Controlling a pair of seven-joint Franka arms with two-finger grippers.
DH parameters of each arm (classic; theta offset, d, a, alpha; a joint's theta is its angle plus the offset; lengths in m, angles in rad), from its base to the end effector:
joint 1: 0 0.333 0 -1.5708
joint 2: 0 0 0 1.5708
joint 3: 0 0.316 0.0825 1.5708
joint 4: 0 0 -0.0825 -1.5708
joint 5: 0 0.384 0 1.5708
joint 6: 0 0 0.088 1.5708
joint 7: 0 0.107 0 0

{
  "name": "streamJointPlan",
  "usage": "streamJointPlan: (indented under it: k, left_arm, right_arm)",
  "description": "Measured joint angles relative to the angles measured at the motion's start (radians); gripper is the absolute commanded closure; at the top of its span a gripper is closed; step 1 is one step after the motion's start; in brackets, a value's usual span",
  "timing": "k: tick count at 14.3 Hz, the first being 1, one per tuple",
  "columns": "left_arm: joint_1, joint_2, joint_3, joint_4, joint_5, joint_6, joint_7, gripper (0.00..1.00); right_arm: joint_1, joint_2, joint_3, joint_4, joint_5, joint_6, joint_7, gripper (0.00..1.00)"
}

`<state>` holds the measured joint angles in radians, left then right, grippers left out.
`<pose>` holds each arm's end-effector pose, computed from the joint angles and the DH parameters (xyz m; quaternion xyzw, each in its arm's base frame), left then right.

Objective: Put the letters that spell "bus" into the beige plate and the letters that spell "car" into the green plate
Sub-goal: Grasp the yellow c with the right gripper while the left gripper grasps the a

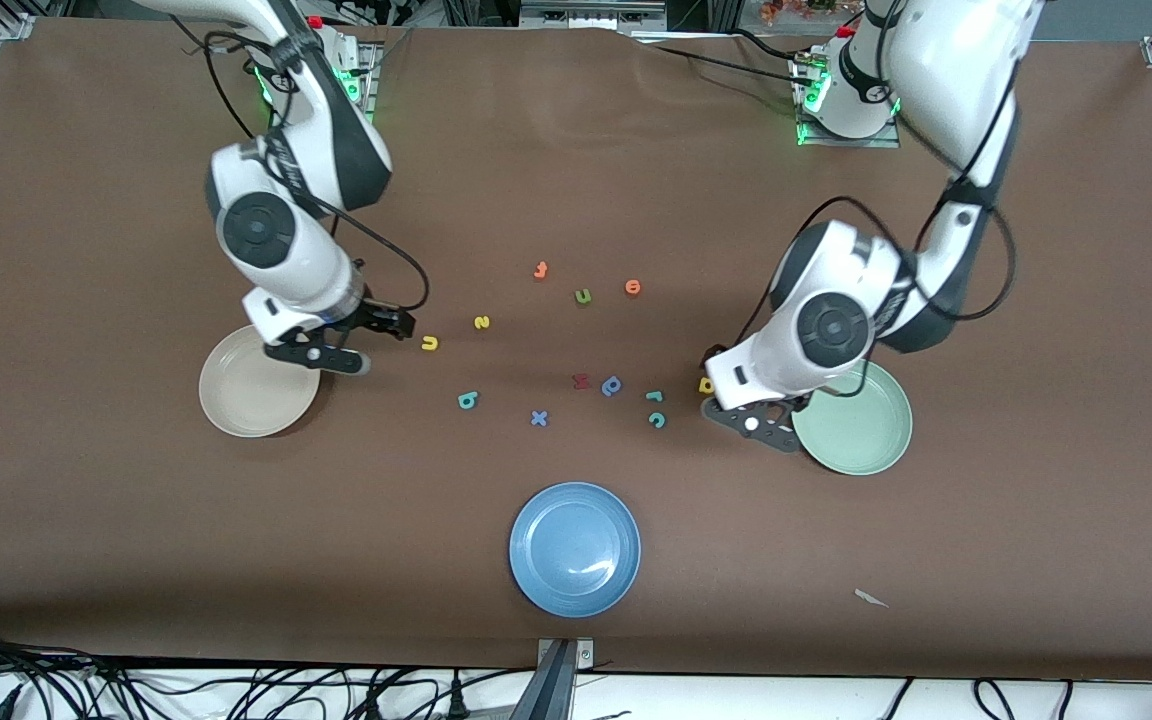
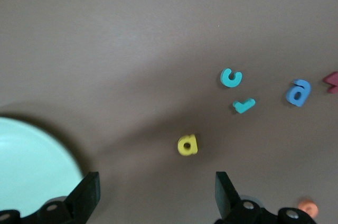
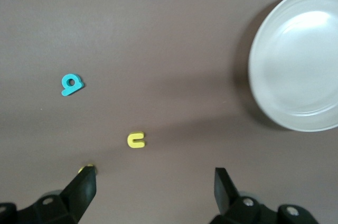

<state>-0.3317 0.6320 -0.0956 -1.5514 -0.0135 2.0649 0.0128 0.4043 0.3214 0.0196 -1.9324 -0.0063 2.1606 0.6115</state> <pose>0.6312 -0.2781 0.2709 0.9760 -0.2070 -0.0637 0.0218 0.5524 0.2485 0.3137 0.9947 -0.0921 -0.0407 0.0225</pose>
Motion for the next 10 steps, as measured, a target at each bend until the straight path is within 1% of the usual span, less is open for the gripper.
streamJointPlan:
  k: [1,4,6,8,10]
  left_arm:
    - [-0.005,0.026,0.0,-0.001,0.0,0.024,-0.002,0.36]
    - [-0.014,0.065,0.0,-0.009,-0.008,0.078,-0.014,0.34]
    - [-0.019,0.072,0.0,-0.047,-0.008,0.136,-0.021,0.33]
    - [-0.024,0.074,-0.001,-0.095,-0.009,0.199,-0.025,0.33]
    - [-0.03,0.074,-0.002,-0.12,-0.009,0.22,-0.028,0.33]
  right_arm:
    - [0.013,0.021,0.0,-0.008,0.0,0.022,0.017,0.01]
    - [0.026,0.081,0.0,-0.026,0.0,0.11,0.022,0.01]
    - [0.032,0.108,0.0,-0.055,0.0,0.191,0.022,0.01]
    - [0.035,0.13,0.0,-0.072,0.0,0.235,0.022,0.01]
    - [0.037,0.148,0.0,-0.077,0.0,0.262,0.022,0.05]
